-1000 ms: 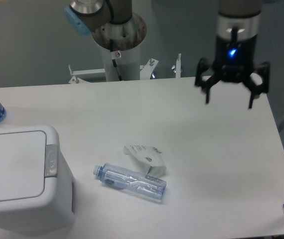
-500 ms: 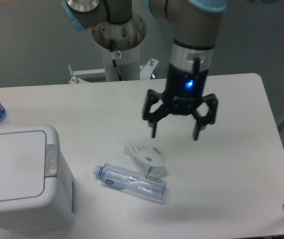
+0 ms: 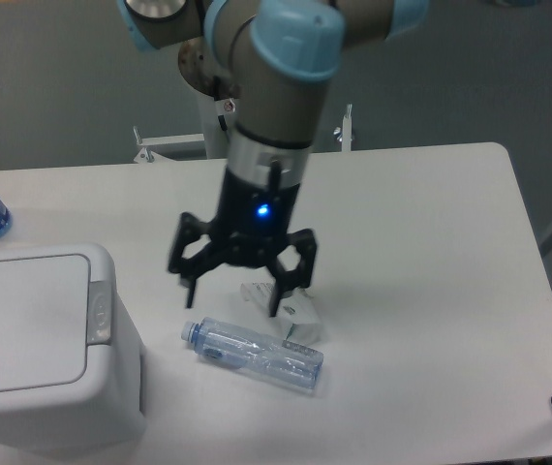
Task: Open the trash can
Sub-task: 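Move the gripper down toward the white trash can lid, then lower the gripper finger onto the lid's edge beside the hinge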
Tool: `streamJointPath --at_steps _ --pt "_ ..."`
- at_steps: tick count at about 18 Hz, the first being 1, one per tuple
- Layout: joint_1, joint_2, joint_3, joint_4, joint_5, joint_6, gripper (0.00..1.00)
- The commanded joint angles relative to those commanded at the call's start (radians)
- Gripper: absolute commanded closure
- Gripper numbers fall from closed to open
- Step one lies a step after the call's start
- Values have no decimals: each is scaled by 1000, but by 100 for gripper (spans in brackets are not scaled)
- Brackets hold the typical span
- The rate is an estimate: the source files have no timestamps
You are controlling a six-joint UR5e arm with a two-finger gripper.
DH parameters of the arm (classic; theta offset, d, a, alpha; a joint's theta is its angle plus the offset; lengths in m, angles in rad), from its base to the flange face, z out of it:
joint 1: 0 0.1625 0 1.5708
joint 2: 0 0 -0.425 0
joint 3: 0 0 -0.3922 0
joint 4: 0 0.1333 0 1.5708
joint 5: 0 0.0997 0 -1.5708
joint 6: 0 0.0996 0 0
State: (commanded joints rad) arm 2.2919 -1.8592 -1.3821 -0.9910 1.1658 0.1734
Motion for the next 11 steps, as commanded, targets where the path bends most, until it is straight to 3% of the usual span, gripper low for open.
streamJointPath --at_steps 11 --pt "-55 -2 -15 0 6 -18 0"
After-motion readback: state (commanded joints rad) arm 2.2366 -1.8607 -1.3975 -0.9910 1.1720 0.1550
